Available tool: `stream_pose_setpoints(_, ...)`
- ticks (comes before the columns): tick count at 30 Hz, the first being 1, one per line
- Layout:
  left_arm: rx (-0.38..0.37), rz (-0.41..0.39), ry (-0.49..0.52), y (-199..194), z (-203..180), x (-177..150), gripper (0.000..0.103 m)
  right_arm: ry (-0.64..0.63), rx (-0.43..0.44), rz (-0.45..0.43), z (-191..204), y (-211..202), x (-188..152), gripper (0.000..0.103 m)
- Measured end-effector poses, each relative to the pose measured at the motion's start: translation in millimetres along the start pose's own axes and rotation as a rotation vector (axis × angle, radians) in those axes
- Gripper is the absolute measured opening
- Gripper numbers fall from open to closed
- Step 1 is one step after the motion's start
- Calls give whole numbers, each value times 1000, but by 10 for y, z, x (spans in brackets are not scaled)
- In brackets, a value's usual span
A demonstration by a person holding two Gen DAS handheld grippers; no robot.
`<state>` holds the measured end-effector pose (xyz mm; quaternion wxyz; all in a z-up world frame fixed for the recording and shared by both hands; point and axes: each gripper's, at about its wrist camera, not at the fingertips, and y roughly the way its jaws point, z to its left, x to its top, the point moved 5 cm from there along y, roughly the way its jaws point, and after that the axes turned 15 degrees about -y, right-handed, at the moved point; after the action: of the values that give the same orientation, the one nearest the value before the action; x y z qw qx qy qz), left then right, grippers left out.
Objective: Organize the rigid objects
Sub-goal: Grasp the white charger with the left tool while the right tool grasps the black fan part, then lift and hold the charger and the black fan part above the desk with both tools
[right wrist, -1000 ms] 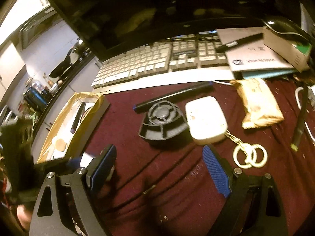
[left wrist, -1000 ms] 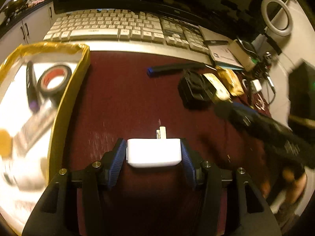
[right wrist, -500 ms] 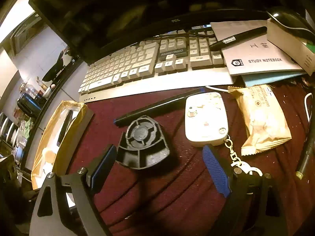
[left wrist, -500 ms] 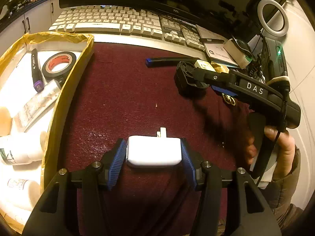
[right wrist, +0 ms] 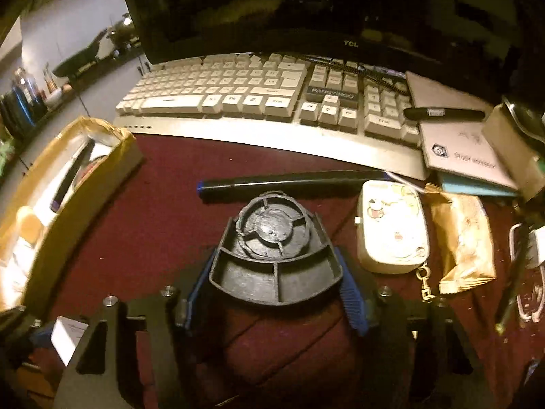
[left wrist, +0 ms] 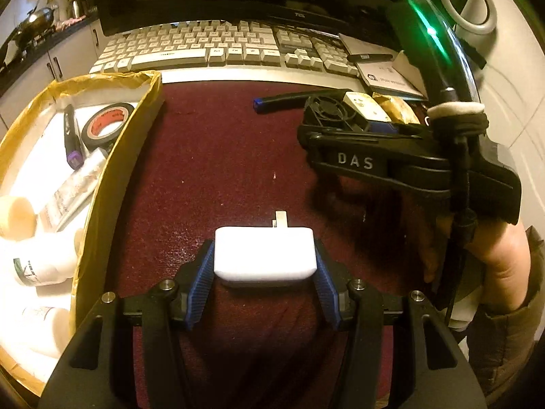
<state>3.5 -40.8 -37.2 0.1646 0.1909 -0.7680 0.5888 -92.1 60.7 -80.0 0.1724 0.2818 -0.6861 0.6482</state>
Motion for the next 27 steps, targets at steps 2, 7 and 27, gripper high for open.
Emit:
stream_pose_setpoints(2,-1,-6,-1,-4,-3,-8,51,5,-2,-7,-2,-1,-3,61)
stream_pose_setpoints(7,-18,-23,-9,-28,-13,-60,51,55,44,-27,-39,-52,-41,60)
stream_pose_setpoints(27,-116,-32,-74,-270,38,-129,51,167,240,-134,93,-552,-189,61)
